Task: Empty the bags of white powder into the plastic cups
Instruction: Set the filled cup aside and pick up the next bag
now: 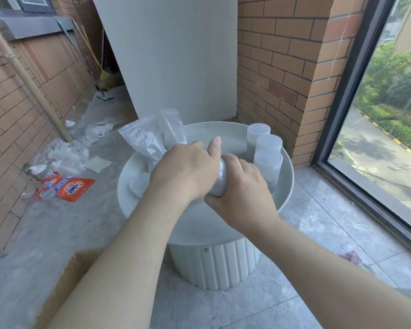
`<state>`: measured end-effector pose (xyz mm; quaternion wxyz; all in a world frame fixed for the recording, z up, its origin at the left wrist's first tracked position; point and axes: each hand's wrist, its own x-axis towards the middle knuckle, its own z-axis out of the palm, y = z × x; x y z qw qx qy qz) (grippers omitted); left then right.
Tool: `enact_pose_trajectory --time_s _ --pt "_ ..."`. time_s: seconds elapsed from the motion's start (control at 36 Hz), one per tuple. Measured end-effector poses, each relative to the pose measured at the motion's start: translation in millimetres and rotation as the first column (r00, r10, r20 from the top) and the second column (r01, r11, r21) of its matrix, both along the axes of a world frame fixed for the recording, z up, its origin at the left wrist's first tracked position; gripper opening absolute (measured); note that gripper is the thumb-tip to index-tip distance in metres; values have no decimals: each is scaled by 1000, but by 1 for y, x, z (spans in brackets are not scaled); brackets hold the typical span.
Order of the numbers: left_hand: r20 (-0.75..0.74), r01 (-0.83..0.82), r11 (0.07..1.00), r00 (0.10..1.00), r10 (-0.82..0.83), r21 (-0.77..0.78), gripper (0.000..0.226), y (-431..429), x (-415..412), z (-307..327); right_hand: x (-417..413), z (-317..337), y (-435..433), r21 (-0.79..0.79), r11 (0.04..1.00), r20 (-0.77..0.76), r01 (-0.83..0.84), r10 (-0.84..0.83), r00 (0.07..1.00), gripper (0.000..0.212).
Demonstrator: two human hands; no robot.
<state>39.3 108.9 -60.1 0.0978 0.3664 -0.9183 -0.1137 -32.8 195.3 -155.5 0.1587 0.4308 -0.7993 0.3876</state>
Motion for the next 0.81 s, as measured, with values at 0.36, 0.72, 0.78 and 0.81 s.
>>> enact_pose_trajectory --time_s 0.36,0.72,0.78,0.81 --pt "-445 442 840 850 -281 314 41 -30 16 3 -15 12 4 -25 997 284 -77 81 955 43" --pt "-476 462 857 821 -316 227 40 -47 17 3 -15 22 -1 -46 981 420 -189 191 887 42" --pt "-578 466 851 774 -258 244 52 -48 14 3 -20 28 -5 -45 988 386 -151 157 909 47" --pt "-632 471 839 745 -213 273 54 -50 12 3 -24 32 -8 -37 992 356 -123 128 926 51"
